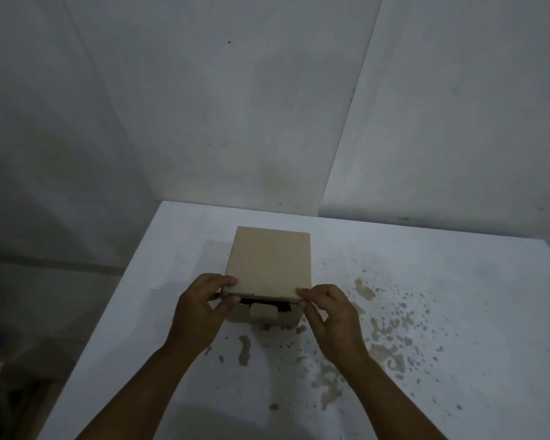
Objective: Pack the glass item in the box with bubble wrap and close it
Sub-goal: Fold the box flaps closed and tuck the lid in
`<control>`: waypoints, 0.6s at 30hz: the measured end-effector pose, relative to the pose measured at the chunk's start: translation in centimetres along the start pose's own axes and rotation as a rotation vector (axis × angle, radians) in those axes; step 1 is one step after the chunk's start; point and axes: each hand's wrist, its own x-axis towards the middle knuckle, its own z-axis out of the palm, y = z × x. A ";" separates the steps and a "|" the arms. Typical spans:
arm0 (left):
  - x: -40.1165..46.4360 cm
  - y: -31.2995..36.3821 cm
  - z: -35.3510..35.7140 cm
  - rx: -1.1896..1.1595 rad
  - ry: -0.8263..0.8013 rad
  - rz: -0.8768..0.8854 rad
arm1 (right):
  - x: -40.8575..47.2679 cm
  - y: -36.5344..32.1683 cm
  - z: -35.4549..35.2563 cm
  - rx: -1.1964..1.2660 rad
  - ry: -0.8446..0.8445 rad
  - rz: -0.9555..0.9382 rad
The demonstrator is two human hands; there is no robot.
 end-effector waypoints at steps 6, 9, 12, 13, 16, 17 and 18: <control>-0.3 0.0 -0.2 0.087 -0.001 0.016 | -0.8 0.1 0.5 -0.089 -0.015 0.015; -0.1 0.3 -0.2 0.115 -0.002 -0.001 | -1.1 -0.1 0.6 -0.124 -0.022 0.000; -0.1 0.2 -0.2 0.141 -0.012 -0.023 | -1.6 -0.5 0.6 -0.184 -0.034 0.007; -0.1 0.2 -0.2 0.150 -0.011 -0.046 | -1.9 -0.6 0.7 -0.201 -0.038 0.010; 0.2 0.2 0.1 0.173 -0.006 -0.096 | -2.2 -0.9 1.0 -0.279 -0.039 0.011; 0.4 0.2 0.2 0.176 -0.011 -0.105 | -2.4 -1.0 1.1 -0.318 -0.039 0.017; 0.6 0.3 0.3 0.179 -0.019 -0.116 | -2.5 -1.2 1.2 -0.353 -0.037 0.022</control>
